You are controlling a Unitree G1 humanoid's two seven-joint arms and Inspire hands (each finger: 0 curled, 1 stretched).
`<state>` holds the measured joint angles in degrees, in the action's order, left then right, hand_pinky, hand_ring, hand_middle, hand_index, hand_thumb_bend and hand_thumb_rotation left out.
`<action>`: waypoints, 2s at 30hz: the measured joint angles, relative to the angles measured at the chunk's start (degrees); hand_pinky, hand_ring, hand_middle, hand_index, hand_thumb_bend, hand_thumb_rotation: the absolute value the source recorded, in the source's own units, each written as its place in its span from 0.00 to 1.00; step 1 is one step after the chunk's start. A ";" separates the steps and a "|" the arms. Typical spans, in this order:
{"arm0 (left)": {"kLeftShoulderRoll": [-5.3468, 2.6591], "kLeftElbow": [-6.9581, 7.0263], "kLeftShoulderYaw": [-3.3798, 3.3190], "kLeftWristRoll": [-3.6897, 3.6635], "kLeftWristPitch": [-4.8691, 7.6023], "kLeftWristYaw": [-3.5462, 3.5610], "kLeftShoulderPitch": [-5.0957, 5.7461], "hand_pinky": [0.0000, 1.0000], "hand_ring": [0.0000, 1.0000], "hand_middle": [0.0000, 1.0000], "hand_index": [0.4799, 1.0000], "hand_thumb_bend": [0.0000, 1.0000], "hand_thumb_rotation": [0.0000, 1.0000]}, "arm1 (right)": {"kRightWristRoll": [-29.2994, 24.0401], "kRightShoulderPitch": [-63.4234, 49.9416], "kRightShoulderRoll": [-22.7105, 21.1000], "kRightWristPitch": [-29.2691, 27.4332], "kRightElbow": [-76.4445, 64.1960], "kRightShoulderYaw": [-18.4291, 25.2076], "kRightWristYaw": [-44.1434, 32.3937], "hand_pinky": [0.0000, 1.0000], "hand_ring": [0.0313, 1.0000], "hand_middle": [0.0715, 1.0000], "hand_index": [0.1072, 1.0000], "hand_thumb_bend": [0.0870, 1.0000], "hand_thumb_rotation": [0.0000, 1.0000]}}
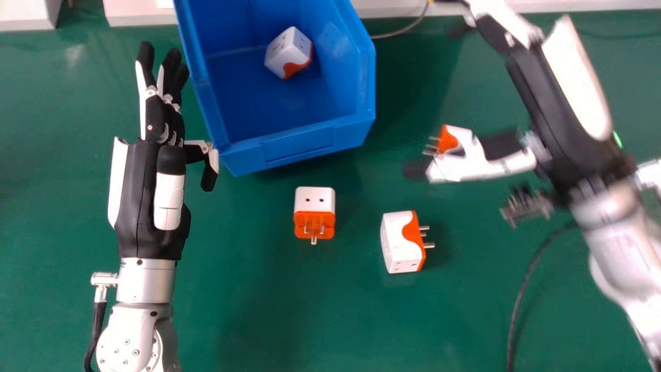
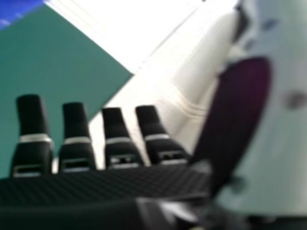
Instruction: Pick all objects and put in blue box
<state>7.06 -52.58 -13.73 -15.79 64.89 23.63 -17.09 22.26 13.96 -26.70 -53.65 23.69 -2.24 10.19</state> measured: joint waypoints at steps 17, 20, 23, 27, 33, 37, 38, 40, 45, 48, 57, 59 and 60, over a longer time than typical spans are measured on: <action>-0.29 1.14 0.10 0.43 -0.03 -1.13 0.74 0.00 1.00 1.00 1.00 1.00 0.97 | -3.48 -9.05 4.38 1.22 5.78 -1.93 -6.07 0.73 0.85 0.88 0.87 1.00 0.36; -0.29 1.58 0.11 0.42 -0.18 -1.14 0.75 0.00 1.00 1.00 1.00 1.00 0.97 | -2.86 -8.61 4.37 1.32 7.58 -2.12 -6.13 0.74 0.85 0.89 0.87 1.00 0.36; -0.30 1.85 0.11 0.38 -0.54 -1.15 0.75 0.00 1.00 1.00 1.00 1.00 0.97 | -1.79 -7.82 4.38 1.38 8.49 -2.63 -6.35 0.75 0.86 0.89 0.87 1.00 0.36; -0.40 1.90 0.17 0.34 -0.56 -1.13 0.77 0.00 1.00 1.00 1.00 1.00 0.97 | -1.74 -6.46 4.38 1.27 10.01 -3.45 -6.87 0.77 0.87 0.90 0.88 1.00 0.36; -0.41 1.90 0.18 0.11 -0.59 -0.99 0.77 0.00 1.00 1.00 1.00 1.00 0.97 | -1.25 -4.04 4.32 0.02 14.81 -5.41 -7.65 0.80 0.89 0.92 0.89 1.00 0.37; -0.42 1.93 0.22 0.03 -0.73 -0.92 0.78 0.00 1.00 1.00 1.00 1.00 0.97 | -1.19 -3.23 4.24 -0.96 17.21 -5.90 -8.39 0.81 0.91 0.93 0.90 1.00 0.37; -0.42 1.93 0.25 0.04 -0.74 -0.93 0.78 0.00 1.00 1.00 1.00 1.00 0.97 | -1.18 -2.90 4.24 -1.10 17.97 -6.07 -8.52 0.81 0.91 0.93 0.91 1.00 0.37; -0.43 2.01 0.37 0.04 -0.74 -0.93 0.82 0.00 1.00 1.00 1.00 1.00 0.97 | -0.93 -2.19 4.23 -1.19 19.35 -6.57 -8.65 0.82 0.91 0.93 0.91 1.00 0.37; -0.43 2.54 0.49 -0.18 -0.76 -0.22 0.91 0.00 1.00 1.00 1.00 1.00 0.96 | 0.50 -0.28 3.92 -1.59 22.72 -7.50 -9.40 0.83 0.92 0.94 0.91 1.00 0.36; -0.44 2.63 0.46 -0.46 -0.83 0.05 0.97 0.00 1.00 1.00 1.00 1.00 0.96 | 2.27 1.02 2.89 -1.58 23.84 -8.19 -9.47 0.83 0.92 0.94 0.91 1.00 0.36; -0.47 2.76 0.46 0.04 -0.83 -0.46 1.17 0.00 1.00 1.00 1.00 1.00 0.96 | 7.13 3.86 -0.77 -1.40 25.85 -10.48 -9.38 0.79 0.92 0.93 0.91 1.00 0.35; -0.47 2.78 0.46 0.05 -0.83 -0.45 1.18 0.00 1.00 1.00 1.00 1.00 0.96 | 7.87 4.46 -0.91 -1.21 26.05 -11.35 -9.40 0.79 0.92 0.93 0.91 1.00 0.35; -0.47 2.80 0.47 0.04 -0.82 -0.42 1.18 0.00 1.00 1.00 1.00 1.00 0.96 | 8.30 4.91 -1.03 -1.05 26.25 -11.86 -9.44 0.79 0.92 0.94 0.92 1.00 0.35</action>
<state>6.59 -49.78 -13.26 -15.75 64.07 23.21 -15.91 30.57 18.87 -27.73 -54.70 49.94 -14.10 0.75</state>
